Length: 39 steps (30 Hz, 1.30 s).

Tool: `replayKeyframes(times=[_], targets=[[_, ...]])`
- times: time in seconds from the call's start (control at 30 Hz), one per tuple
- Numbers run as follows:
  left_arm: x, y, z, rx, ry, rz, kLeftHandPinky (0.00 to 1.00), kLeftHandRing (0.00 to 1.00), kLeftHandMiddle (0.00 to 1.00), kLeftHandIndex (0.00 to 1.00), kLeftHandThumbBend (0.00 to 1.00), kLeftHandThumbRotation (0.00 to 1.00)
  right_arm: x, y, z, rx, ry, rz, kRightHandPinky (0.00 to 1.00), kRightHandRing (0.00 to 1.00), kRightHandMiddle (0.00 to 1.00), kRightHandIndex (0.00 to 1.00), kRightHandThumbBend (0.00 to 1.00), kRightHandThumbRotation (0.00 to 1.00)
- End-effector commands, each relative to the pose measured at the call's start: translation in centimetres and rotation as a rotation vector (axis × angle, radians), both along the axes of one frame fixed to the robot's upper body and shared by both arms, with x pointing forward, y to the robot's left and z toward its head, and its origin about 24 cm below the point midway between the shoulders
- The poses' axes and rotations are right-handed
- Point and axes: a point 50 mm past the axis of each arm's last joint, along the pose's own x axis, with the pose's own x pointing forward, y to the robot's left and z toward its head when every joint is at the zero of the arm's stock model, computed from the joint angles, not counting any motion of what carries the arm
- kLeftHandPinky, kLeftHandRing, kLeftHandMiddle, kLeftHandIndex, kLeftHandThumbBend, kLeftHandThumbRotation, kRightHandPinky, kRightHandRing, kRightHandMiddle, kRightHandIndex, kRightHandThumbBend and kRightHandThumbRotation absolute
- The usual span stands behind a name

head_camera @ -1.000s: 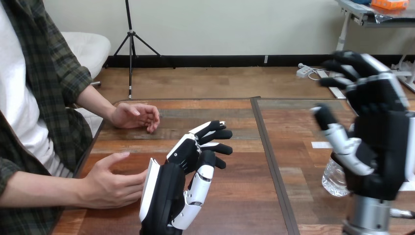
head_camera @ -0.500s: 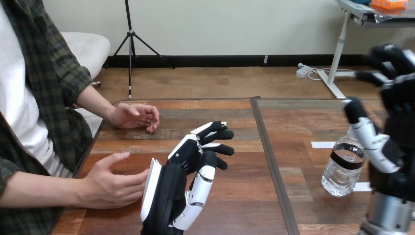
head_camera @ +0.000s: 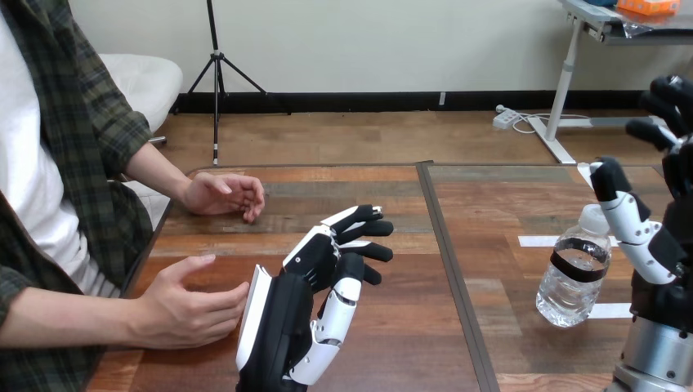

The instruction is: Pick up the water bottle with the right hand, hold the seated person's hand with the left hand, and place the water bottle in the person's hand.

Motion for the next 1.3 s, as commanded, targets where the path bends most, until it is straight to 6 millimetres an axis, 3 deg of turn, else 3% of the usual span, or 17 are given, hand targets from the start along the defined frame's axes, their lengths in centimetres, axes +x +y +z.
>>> replayKeyframes(times=[0.0,0.67,1.27], targets=[[0.7,-0.5,0.8,-0.027,-0.046,-0.011,0.51,0.63,0.72,0.75,0.17,0.76,1.6,-0.6,1.1,-0.051,-0.001,-0.024,0.71,0.80,0.78,0.75,0.82,0.35],[0.6,-0.5,0.7,-0.030,-0.042,-0.017,0.51,0.63,0.72,0.75,0.17,0.76,3.1,-2.2,-1.1,-0.038,0.176,-0.051,0.75,0.84,0.83,0.78,0.94,0.36],[0.5,-0.4,0.7,-0.023,-0.041,-0.018,0.52,0.64,0.72,0.75,0.17,0.75,4.0,-3.0,-2.7,-0.062,0.320,-0.073,0.81,0.89,0.87,0.81,0.99,0.45]])
